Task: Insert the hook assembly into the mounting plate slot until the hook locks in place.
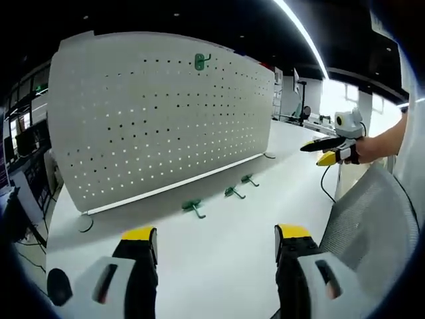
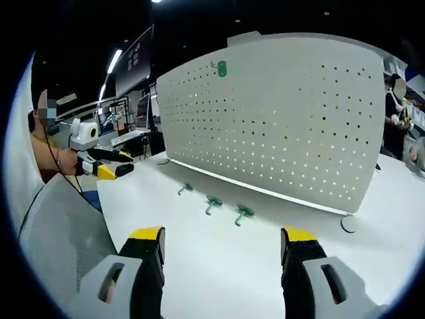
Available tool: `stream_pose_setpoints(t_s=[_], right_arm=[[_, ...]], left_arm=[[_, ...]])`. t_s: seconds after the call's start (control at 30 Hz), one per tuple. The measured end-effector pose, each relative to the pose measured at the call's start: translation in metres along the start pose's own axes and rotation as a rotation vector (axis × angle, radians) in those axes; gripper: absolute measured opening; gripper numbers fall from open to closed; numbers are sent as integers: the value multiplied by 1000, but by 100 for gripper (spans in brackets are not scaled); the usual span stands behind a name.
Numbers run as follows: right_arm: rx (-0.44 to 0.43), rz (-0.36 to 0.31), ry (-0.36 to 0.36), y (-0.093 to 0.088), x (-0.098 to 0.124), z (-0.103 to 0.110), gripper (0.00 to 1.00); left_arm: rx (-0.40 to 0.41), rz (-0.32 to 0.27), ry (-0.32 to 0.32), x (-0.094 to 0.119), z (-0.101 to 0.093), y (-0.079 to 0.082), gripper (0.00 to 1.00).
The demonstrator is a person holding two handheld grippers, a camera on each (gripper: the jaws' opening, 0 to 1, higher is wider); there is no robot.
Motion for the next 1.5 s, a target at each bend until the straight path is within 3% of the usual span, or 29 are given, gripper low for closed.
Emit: stream_pose_setpoints(t_s=[0.6, 1.03, 1.43, 1.5], right_arm=[[-15, -10, -1, 3, 1, 1, 68], [-11, 0, 8, 3, 1, 4, 67], [-4, 15, 13, 1, 1, 10, 67], [-1, 20, 13, 0, 1, 9, 67]], left_arm=[[-20, 13, -10, -3, -1, 3, 73], [-103, 133, -87, -27, 2, -1, 74], [-169, 192, -136, -49, 8, 7, 74], [-186, 229, -152, -55, 9, 4, 74]])
Point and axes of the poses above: the point that each gripper's makers call its tool centre point, and the gripper's own axes: x roughly backward along the fingers, z roughly to its left, y roughly out of its top, the point moved 1 cm from there along x, roughly backward along the fingers, and after that the axes turned 9 degrees about z, right-handed, at the moved point
